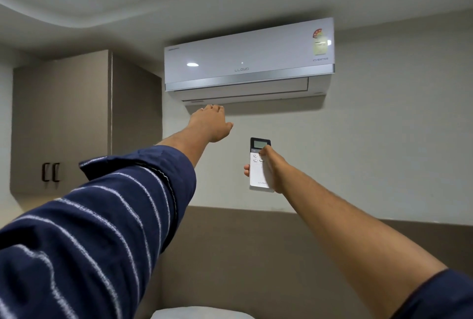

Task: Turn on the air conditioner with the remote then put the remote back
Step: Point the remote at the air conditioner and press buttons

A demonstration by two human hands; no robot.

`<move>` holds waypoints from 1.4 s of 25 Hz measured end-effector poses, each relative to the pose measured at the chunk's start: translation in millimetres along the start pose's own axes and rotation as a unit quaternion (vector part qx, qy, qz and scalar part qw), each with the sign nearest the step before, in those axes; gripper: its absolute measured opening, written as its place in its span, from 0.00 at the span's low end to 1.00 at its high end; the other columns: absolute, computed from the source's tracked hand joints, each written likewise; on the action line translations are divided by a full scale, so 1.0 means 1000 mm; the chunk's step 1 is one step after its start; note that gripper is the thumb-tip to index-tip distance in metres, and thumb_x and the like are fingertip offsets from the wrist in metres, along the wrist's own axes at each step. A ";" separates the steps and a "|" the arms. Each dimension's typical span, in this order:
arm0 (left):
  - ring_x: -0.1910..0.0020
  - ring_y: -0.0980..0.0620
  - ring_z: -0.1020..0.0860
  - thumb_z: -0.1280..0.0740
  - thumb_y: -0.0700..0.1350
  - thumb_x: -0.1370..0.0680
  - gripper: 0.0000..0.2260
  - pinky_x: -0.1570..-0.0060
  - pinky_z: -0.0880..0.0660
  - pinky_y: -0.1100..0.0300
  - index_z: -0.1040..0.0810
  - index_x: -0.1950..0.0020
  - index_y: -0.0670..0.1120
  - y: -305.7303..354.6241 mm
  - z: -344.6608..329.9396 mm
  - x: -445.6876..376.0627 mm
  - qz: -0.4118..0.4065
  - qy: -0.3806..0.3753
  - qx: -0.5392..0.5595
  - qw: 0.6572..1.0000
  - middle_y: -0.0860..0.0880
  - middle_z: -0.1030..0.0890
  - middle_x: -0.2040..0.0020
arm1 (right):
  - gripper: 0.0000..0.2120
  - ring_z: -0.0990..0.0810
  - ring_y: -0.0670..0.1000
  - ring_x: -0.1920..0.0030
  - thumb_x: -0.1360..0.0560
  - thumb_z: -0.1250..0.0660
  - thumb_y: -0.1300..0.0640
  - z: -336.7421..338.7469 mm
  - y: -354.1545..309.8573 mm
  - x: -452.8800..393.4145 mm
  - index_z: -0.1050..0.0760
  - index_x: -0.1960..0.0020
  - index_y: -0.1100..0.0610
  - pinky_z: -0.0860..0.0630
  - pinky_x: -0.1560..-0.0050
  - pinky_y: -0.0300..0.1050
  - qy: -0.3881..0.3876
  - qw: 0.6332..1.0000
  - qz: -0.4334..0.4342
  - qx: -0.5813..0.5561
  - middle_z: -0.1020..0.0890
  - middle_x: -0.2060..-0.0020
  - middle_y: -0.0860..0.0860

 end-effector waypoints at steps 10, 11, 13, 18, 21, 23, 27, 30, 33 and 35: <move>0.23 0.42 0.42 0.49 0.56 0.19 0.31 0.26 0.41 0.46 0.47 0.21 0.40 0.005 0.005 -0.002 0.003 0.007 0.016 1.000 0.41 0.42 0.21 | 0.12 0.18 0.56 0.67 0.23 0.45 0.54 -0.001 -0.019 0.011 0.27 0.50 0.59 0.24 0.69 0.41 0.013 1.000 0.010 0.008 0.18 0.62 0.60; 0.23 0.42 0.42 0.49 0.56 0.19 0.31 0.26 0.41 0.46 0.47 0.21 0.40 0.006 0.005 -0.001 0.002 0.006 0.015 1.000 0.41 0.42 0.21 | 0.11 0.18 0.56 0.67 0.23 0.45 0.54 -0.001 -0.020 0.013 0.27 0.51 0.59 0.24 0.71 0.40 0.015 1.000 0.009 0.010 0.18 0.62 0.60; 0.23 0.42 0.41 0.49 0.56 0.19 0.30 0.27 0.41 0.46 0.46 0.21 0.40 0.008 0.004 0.003 0.000 0.002 0.018 1.000 0.41 0.42 0.21 | 0.11 0.18 0.56 0.68 0.23 0.46 0.55 -0.001 -0.019 0.017 0.28 0.51 0.59 0.23 0.74 0.38 0.016 1.000 0.006 0.012 0.18 0.62 0.60; 0.23 0.42 0.41 0.49 0.56 0.19 0.30 0.27 0.40 0.45 0.45 0.21 0.40 0.009 0.003 0.008 0.000 0.004 0.014 1.000 0.42 0.41 0.21 | 0.11 0.17 0.56 0.68 0.24 0.44 0.55 0.002 -0.019 0.020 0.27 0.48 0.59 0.23 0.70 0.40 0.020 1.000 0.001 0.023 0.17 0.62 0.60; 0.23 0.43 0.40 0.49 0.56 0.19 0.30 0.27 0.40 0.46 0.45 0.21 0.40 0.009 -0.001 0.009 -0.003 -0.003 0.012 1.000 0.42 0.40 0.22 | 0.10 0.17 0.56 0.71 0.25 0.43 0.54 0.003 -0.019 0.020 0.27 0.50 0.59 0.22 0.69 0.41 0.022 0.999 0.001 0.026 0.16 0.66 0.60; 0.23 0.43 0.40 0.49 0.55 0.19 0.30 0.27 0.40 0.46 0.45 0.21 0.40 0.010 -0.003 0.011 -0.003 -0.006 0.012 1.000 0.42 0.40 0.22 | 0.10 0.17 0.56 0.70 0.24 0.43 0.54 0.003 -0.019 0.021 0.27 0.52 0.59 0.22 0.68 0.42 0.023 0.999 0.001 0.027 0.16 0.66 0.60; 0.23 0.43 0.40 0.49 0.56 0.19 0.30 0.28 0.40 0.47 0.45 0.21 0.40 0.011 -0.002 0.015 -0.002 -0.003 0.007 1.000 0.42 0.40 0.22 | 0.10 0.17 0.57 0.66 0.25 0.43 0.54 0.003 -0.018 0.023 0.27 0.52 0.59 0.22 0.64 0.44 0.019 0.999 0.000 0.030 0.16 0.63 0.60; 0.23 0.43 0.40 0.49 0.56 0.19 0.30 0.28 0.39 0.46 0.45 0.21 0.40 0.010 0.001 0.017 -0.001 -0.003 0.009 1.000 0.42 0.41 0.22 | 0.09 0.17 0.56 0.68 0.25 0.43 0.54 0.006 -0.019 0.025 0.27 0.53 0.58 0.22 0.66 0.42 0.022 0.999 0.003 0.026 0.16 0.64 0.60; 0.23 0.43 0.40 0.49 0.56 0.19 0.30 0.27 0.40 0.46 0.45 0.21 0.40 0.010 0.001 0.019 -0.002 -0.003 0.008 1.000 0.42 0.41 0.21 | 0.09 0.17 0.56 0.69 0.26 0.43 0.55 0.007 -0.019 0.026 0.28 0.52 0.58 0.21 0.68 0.41 0.021 0.999 0.003 0.024 0.16 0.68 0.59; 0.23 0.42 0.40 0.49 0.56 0.19 0.30 0.27 0.39 0.46 0.45 0.21 0.41 0.009 0.003 0.020 0.001 -0.005 0.009 1.000 0.42 0.41 0.21 | 0.09 0.16 0.56 0.71 0.26 0.42 0.55 0.007 -0.019 0.026 0.28 0.51 0.58 0.21 0.69 0.41 0.016 0.999 0.004 0.027 0.15 0.70 0.59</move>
Point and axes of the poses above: each hand's wrist, its own x-axis away from the middle knuckle, its own z-axis out of the back of the hand, y = z × x, the point moved 10 cm from there along -x, towards the middle knuckle
